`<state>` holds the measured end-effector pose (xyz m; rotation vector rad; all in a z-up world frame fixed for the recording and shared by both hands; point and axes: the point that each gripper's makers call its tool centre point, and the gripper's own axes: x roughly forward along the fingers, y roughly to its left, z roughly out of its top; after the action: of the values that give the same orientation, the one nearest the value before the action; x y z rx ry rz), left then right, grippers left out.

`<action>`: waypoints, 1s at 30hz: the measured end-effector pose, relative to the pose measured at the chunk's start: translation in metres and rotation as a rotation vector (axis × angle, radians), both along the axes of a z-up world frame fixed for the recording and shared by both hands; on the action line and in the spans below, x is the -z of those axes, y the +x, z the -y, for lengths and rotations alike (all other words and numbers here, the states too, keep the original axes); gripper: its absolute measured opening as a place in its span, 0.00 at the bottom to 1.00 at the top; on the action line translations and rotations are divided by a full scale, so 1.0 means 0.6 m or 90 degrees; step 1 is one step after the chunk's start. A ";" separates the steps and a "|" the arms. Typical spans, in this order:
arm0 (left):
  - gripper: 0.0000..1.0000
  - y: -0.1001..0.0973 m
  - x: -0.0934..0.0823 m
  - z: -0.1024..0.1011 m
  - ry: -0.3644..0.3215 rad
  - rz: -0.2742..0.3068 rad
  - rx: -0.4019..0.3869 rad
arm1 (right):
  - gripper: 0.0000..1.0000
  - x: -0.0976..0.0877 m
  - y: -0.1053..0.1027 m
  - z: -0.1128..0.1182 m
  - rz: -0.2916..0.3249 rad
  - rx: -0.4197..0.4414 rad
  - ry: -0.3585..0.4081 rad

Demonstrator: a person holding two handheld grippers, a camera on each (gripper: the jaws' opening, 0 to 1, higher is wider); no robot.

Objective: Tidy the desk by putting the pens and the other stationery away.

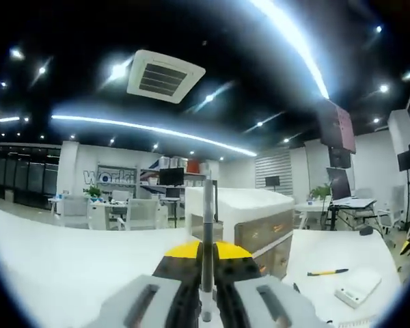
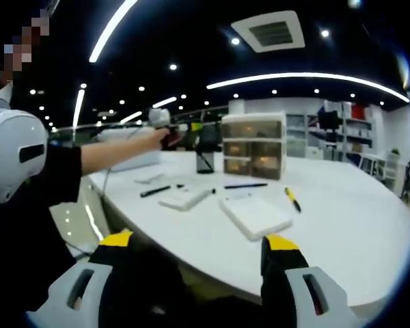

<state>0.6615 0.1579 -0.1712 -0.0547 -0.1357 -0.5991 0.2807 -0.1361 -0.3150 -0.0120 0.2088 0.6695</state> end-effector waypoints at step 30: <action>0.07 0.055 0.062 0.002 -0.003 -0.009 -0.044 | 0.70 0.009 0.006 0.006 -0.013 0.008 -0.001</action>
<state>0.6943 0.1568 -0.2083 -0.0587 -0.1242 -0.5286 0.2844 -0.1397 -0.3203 -0.0047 0.2288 0.6567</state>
